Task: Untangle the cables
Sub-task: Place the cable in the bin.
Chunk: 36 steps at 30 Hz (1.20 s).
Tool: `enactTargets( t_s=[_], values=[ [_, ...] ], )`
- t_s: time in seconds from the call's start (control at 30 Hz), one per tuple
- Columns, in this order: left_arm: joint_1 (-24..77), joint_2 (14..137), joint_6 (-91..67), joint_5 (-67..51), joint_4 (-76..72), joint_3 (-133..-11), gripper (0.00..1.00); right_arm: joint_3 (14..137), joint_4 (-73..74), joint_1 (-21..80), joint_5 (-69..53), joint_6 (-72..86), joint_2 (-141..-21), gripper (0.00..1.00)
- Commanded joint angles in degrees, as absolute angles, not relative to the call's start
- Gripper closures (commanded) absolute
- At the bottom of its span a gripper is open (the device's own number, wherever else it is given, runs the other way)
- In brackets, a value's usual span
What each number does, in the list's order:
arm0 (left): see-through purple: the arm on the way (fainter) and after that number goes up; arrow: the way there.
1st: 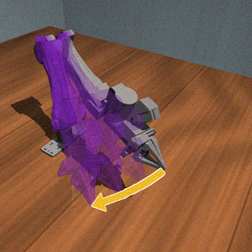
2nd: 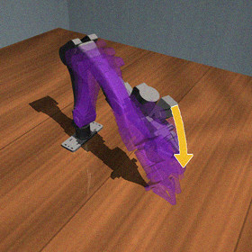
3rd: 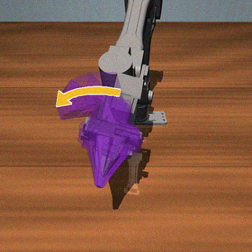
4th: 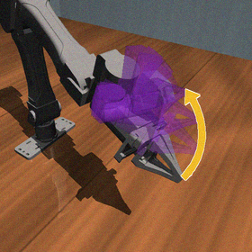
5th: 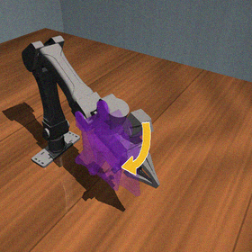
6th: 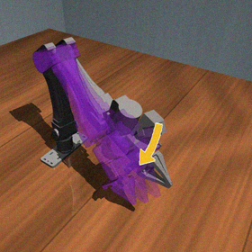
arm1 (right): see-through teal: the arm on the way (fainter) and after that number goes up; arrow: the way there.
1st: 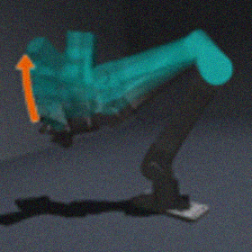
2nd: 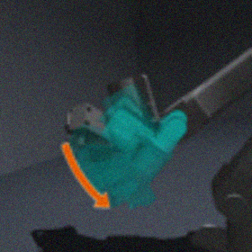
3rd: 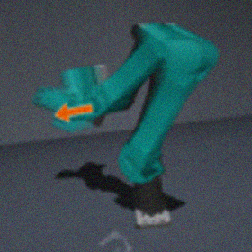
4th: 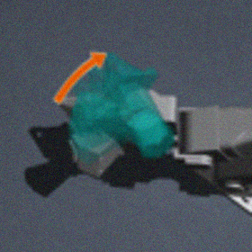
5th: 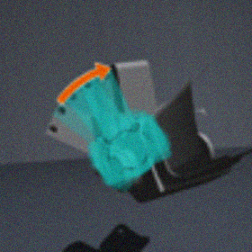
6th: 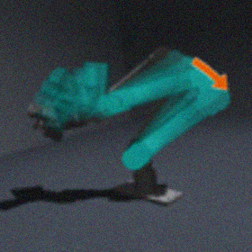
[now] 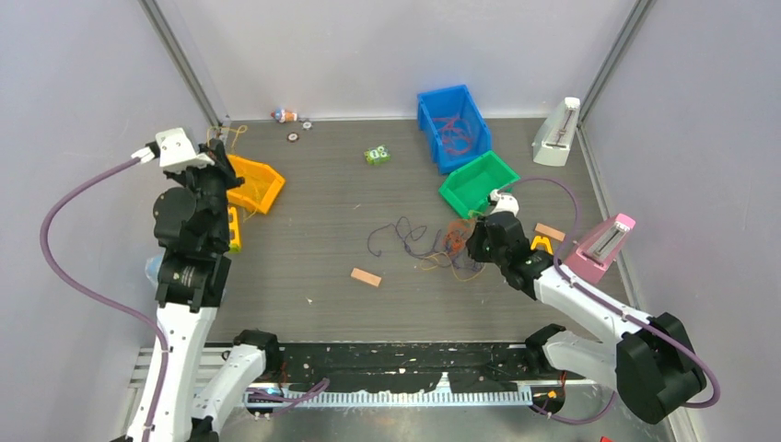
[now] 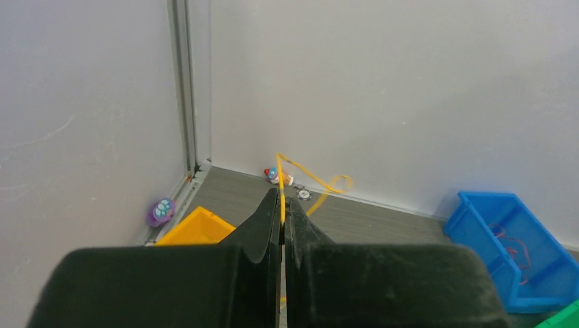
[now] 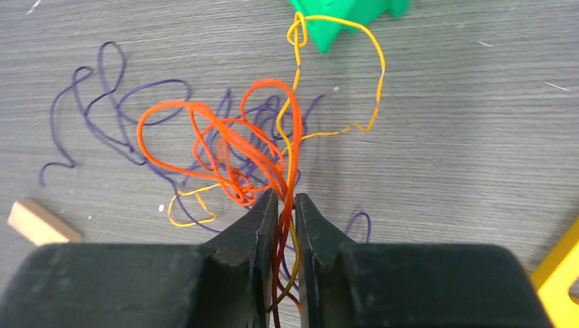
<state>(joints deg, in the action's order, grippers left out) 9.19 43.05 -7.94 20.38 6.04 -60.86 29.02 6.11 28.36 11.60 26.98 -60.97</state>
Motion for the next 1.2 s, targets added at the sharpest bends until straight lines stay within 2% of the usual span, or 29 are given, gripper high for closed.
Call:
enactTargets(
  t_s=[0.0, 0.1, 0.4, 0.57, 0.73, 0.93, 1.17],
  values=[
    [8.4, 47.7, -6.2, 16.2, 7.8, -66.2, 1.0, 31.5, 1.2, 28.0, 0.3, 23.5, -59.6, 0.76],
    [7.9, 50.9, -8.0, 15.4, 6.7, -66.3, 1.0, 31.8, -2.8, 28.1, -5.8, 21.8, -59.7, 0.74],
    [3.5, 60.7, -12.3, 13.0, 3.3, -67.8, 1.0, 32.9, -5.0, 28.1, -9.9, 20.1, -60.2, 0.73],
    [-3.1, 67.4, -16.9, 9.6, 0.5, -68.4, 1.0, 32.9, -6.4, 28.1, -12.9, 20.6, -61.6, 0.73],
    [-9.4, 74.1, -20.1, 6.6, -4.9, -69.1, 1.0, 32.8, -7.0, 28.1, -13.8, 21.0, -62.0, 0.73],
    [-12.6, 83.8, -23.1, 6.2, -10.9, -68.3, 1.0, 32.7, -7.0, 28.1, -13.5, 21.7, -61.6, 0.74],
    [-14.9, 95.1, -31.1, 0.3, -15.5, -69.6, 1.0, 32.7, -7.5, 28.1, -13.9, 22.8, -62.0, 0.75]
  ],
)
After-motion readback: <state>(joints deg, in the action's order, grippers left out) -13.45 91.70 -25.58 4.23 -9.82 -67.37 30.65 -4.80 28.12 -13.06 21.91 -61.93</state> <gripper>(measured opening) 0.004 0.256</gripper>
